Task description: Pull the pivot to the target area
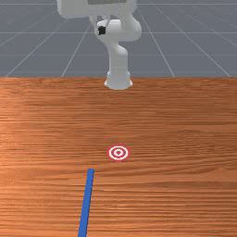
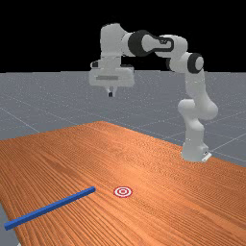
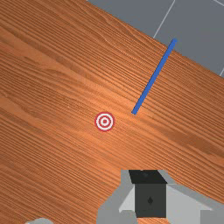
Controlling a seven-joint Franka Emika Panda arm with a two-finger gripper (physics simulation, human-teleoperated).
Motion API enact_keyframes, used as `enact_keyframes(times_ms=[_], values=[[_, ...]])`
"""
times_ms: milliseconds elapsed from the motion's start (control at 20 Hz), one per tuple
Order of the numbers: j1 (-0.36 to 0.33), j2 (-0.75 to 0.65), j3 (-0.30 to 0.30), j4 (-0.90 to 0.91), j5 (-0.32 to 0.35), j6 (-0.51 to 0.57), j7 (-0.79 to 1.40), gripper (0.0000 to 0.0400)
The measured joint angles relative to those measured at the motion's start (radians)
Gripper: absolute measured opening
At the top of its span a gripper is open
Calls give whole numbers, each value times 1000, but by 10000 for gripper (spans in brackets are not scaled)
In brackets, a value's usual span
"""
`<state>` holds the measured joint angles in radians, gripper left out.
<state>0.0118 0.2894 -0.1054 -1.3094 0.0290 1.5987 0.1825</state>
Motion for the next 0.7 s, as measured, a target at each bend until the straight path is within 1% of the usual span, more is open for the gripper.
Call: enact_keyframes(times_ms=[50,200,250,300,350,400,450,500,550,600,650,700], values=[[1,96,-11,144,16,-50,37,0],[-8,109,-39,136,24,-37,114,0],[-9,128,-45,165,31,-49,151,0],[-35,150,-11,202,16,-62,-134,0],[-37,191,-16,270,23,-87,-94,0],[-131,261,75,376,197,-157,-326,0],[-160,326,107,477,248,-198,-311,0],[-122,289,61,408,160,-150,-336,0],[-124,272,62,352,170,-113,-347,0],[-103,253,45,300,120,-68,-339,0],[-89,237,34,245,86,-23,-333,0],[-75,225,22,202,66,14,-287,0]])
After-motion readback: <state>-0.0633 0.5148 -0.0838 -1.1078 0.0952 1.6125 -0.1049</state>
